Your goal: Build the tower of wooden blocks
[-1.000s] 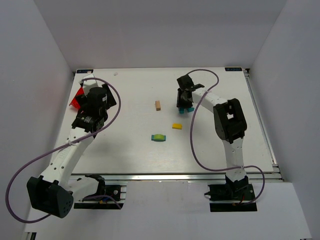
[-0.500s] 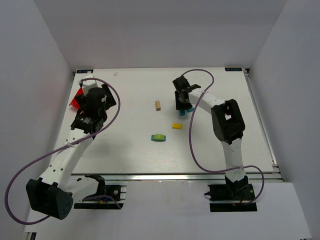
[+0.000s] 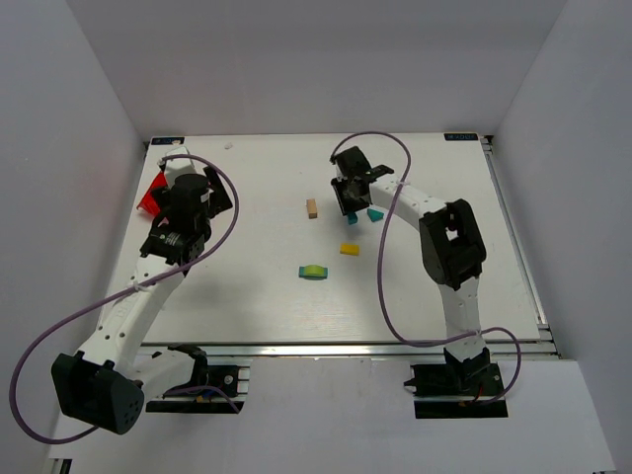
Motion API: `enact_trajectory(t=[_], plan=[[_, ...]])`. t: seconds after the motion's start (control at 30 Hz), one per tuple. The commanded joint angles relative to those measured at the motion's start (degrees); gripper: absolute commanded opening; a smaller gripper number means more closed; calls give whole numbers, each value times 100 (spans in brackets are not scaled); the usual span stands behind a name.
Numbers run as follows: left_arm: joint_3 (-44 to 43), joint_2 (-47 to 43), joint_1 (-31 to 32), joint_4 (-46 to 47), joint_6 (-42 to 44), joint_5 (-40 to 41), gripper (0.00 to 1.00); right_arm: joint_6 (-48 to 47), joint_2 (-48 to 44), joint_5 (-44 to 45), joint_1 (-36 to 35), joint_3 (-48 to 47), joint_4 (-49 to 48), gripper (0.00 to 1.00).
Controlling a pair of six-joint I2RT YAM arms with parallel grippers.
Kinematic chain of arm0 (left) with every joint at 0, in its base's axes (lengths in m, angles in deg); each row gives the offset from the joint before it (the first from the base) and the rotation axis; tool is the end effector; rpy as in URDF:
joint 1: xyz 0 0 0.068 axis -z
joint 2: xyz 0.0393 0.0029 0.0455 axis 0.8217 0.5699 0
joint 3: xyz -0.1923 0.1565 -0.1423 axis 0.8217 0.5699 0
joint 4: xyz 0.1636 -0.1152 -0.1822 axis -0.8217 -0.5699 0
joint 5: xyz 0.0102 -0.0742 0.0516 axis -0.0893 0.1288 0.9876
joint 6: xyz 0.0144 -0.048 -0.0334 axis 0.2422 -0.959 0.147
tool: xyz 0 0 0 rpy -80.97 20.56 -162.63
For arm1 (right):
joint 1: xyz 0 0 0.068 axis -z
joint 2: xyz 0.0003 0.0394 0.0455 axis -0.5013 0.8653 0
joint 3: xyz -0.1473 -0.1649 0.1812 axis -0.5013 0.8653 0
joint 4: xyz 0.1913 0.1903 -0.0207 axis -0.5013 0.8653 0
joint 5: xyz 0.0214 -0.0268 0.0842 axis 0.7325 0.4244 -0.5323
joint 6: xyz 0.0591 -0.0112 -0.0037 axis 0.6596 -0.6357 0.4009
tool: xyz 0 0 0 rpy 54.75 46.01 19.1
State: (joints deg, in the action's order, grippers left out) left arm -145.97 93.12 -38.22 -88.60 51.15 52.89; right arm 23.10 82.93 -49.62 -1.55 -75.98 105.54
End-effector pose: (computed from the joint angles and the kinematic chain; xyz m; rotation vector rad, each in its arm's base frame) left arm 0.2454 -0.0501 0.3486 -0.4175 1.9175 0.1431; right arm 0.4294 0.2534 0.1963 -0.4521 2.4526 0.0121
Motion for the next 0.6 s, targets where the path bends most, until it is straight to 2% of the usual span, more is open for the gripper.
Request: enact_trajectory(t=[0.0,0.1,0.17,0.23,0.37,0.53,0.57], plan=[[8,-179,36,77,65,-302,98,-1431,-1074,-1550,-158,200,-740,17],[34,-258,37,68,65,-303,98,-2513,-1550,-2563,-316,561,-996,17],[43,-337,36,68,134,-224,98,-3319,-1621,-3159,-413,466,-568,18],[69,-390,36,60,231,-57,98,-3762,-1508,-3233,-597,255,116,18],[61,-390,37,-10,267,189,98,-4649,-1296,-3093,-808,-211,847,17],[78,-302,36,25,328,348,98,-5151,-1410,-3181,-1116,130,885,14],[61,-285,36,-2,328,374,98,-5213,-1427,-2972,-1256,227,850,14]])
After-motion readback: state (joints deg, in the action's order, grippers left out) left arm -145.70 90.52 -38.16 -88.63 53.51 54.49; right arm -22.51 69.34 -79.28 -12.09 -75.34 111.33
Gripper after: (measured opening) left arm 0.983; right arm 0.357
